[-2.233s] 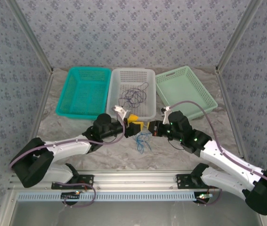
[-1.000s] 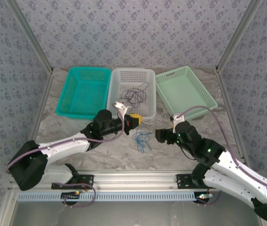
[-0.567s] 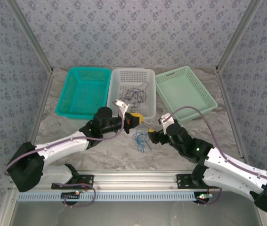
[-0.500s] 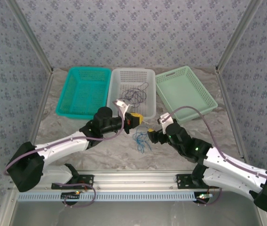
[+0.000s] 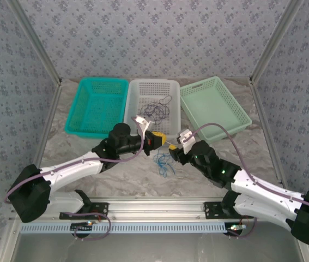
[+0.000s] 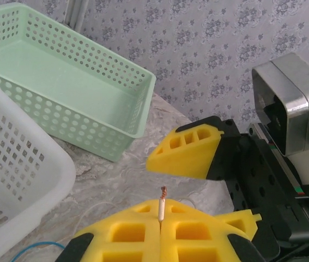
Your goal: Untangle the cables
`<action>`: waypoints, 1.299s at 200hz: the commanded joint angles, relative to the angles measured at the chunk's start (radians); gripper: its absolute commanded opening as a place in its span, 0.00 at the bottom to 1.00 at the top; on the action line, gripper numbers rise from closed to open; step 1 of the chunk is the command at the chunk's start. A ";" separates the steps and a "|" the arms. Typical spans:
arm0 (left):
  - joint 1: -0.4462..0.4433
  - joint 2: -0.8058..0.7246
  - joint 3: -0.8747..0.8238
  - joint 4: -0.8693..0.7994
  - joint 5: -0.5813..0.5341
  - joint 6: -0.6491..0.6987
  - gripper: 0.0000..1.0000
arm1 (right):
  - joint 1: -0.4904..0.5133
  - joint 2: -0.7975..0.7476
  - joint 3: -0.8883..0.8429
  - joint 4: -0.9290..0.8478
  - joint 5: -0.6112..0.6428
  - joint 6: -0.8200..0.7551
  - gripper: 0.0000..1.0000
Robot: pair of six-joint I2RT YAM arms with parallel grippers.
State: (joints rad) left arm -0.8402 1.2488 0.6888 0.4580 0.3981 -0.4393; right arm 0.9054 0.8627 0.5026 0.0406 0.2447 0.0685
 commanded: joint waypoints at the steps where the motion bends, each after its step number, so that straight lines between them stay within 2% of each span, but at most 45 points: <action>1: -0.007 -0.014 0.046 -0.004 0.039 -0.012 0.00 | -0.003 0.015 0.028 0.024 -0.060 -0.039 0.50; 25: -0.008 -0.018 0.048 -0.012 0.040 -0.013 0.00 | -0.005 0.034 0.044 0.009 -0.069 -0.044 0.35; 42: -0.007 -0.024 0.048 -0.012 0.033 -0.015 0.06 | -0.007 0.040 0.051 0.010 -0.090 -0.034 0.27; 69: -0.007 -0.043 0.040 -0.010 0.019 -0.009 0.12 | -0.016 0.017 0.062 0.003 -0.095 -0.011 0.08; 106: -0.010 -0.119 -0.030 0.024 -0.090 0.016 0.71 | -0.041 -0.038 0.149 -0.116 -0.110 0.037 0.01; 111: -0.010 -0.136 -0.045 0.030 -0.116 0.020 0.77 | -0.047 -0.045 0.166 -0.141 -0.107 0.050 0.00; 122: -0.011 -0.171 -0.078 0.038 -0.164 0.034 0.81 | -0.066 -0.056 0.201 -0.187 -0.112 0.078 0.00; 148: -0.012 -0.230 -0.130 0.030 -0.229 0.055 0.89 | -0.103 -0.079 0.256 -0.238 -0.168 0.136 0.00; 180: -0.019 -0.237 -0.155 0.038 -0.231 0.066 0.90 | -0.136 -0.067 0.321 -0.268 -0.234 0.205 0.00; 214: -0.084 -0.154 -0.099 0.045 -0.236 0.143 0.90 | -0.140 -0.044 0.397 -0.287 -0.297 0.255 0.00; 260: -0.147 0.003 -0.006 0.102 -0.201 0.196 0.90 | -0.142 -0.051 0.518 -0.335 -0.321 0.277 0.00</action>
State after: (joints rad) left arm -0.9623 1.1954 0.6178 0.4778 0.1719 -0.2955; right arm 0.7696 0.8246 0.9379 -0.2596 -0.0433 0.3088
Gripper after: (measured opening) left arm 0.902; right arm 0.067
